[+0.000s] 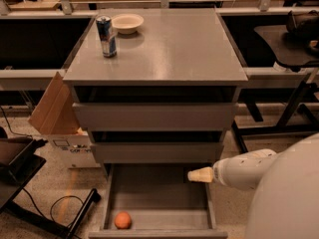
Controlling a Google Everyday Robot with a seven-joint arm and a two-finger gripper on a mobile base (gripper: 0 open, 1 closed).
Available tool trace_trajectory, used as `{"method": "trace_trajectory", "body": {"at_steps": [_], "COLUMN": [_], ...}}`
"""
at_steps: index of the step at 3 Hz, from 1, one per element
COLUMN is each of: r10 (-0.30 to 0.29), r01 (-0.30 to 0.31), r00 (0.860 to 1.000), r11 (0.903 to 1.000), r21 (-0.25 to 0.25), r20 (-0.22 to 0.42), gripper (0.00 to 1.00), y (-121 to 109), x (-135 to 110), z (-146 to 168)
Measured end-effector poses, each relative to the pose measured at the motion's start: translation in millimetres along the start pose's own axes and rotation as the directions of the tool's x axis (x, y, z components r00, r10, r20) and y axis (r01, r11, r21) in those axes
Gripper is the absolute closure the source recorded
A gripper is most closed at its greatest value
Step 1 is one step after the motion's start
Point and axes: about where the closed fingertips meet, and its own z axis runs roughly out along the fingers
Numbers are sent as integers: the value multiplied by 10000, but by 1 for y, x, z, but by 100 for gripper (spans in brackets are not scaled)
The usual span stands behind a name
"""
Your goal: Place orange into bottom drawer
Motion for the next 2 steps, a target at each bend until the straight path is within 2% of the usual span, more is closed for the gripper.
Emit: {"method": "trace_trajectory", "body": {"at_steps": [1, 2], "r10": [448, 584], "r01": [-442, -546], "r00": [9989, 9975], "r11": [9981, 9945], "r21": [435, 894], "r20": [-122, -403], "gripper": [0, 0], "y": [-33, -63], "x": [17, 43], "z": [-21, -54]}}
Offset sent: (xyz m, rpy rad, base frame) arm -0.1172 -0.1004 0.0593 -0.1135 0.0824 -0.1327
